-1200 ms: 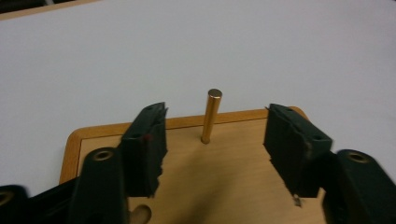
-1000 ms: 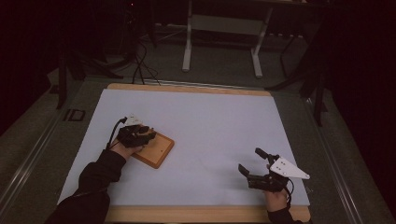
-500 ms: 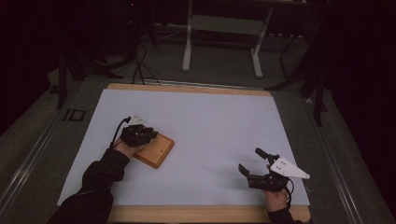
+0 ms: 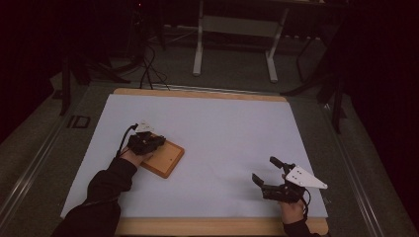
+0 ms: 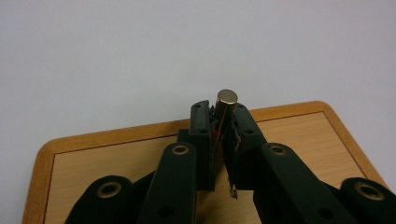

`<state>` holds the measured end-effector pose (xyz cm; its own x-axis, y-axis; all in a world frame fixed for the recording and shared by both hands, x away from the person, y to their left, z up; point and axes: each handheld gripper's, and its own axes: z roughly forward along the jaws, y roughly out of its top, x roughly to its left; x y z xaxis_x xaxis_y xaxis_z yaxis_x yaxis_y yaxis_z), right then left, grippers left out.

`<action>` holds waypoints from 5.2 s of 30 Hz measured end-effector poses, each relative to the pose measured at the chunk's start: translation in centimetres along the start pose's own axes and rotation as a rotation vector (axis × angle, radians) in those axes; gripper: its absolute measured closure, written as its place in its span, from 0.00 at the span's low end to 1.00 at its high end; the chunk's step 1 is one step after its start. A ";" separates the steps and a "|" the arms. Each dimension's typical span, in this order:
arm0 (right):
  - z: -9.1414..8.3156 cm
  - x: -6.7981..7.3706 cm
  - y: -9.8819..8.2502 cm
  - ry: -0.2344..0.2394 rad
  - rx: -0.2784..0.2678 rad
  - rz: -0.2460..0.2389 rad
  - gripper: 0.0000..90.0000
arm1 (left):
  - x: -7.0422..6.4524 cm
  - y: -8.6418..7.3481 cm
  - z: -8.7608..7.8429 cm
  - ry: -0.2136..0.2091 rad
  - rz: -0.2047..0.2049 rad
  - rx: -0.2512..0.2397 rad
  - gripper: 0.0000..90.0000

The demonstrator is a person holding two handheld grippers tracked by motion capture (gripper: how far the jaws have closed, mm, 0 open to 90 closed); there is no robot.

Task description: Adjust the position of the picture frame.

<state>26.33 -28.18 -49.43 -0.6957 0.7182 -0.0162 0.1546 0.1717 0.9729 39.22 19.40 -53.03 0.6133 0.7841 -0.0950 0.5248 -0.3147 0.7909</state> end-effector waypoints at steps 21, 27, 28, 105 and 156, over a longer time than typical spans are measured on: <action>0.0 -0.1 -0.1 0.005 0.000 0.010 0.12 | -0.4 -0.4 -0.3 0.027 0.016 -0.036 0.95; 0.0 -0.1 0.0 0.005 0.000 0.010 0.12 | -0.5 -0.1 -0.8 0.033 0.025 -0.042 0.95; 0.0 -0.1 -0.1 0.005 0.000 0.011 0.12 | -0.5 0.0 -1.2 0.037 0.030 -0.053 0.95; -0.5 -0.3 0.1 0.004 -0.023 0.014 0.12 | -13.1 7.5 3.3 -0.189 0.168 -0.092 0.95; -0.7 -0.4 0.2 0.013 -0.038 0.021 0.12 | -14.8 8.2 11.7 -0.173 0.185 0.053 0.94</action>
<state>26.14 -28.92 -49.04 -0.7013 0.7128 0.0069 0.1425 0.1306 0.9811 41.36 -1.10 -52.22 0.7911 0.6089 -0.0577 0.4219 -0.4750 0.7722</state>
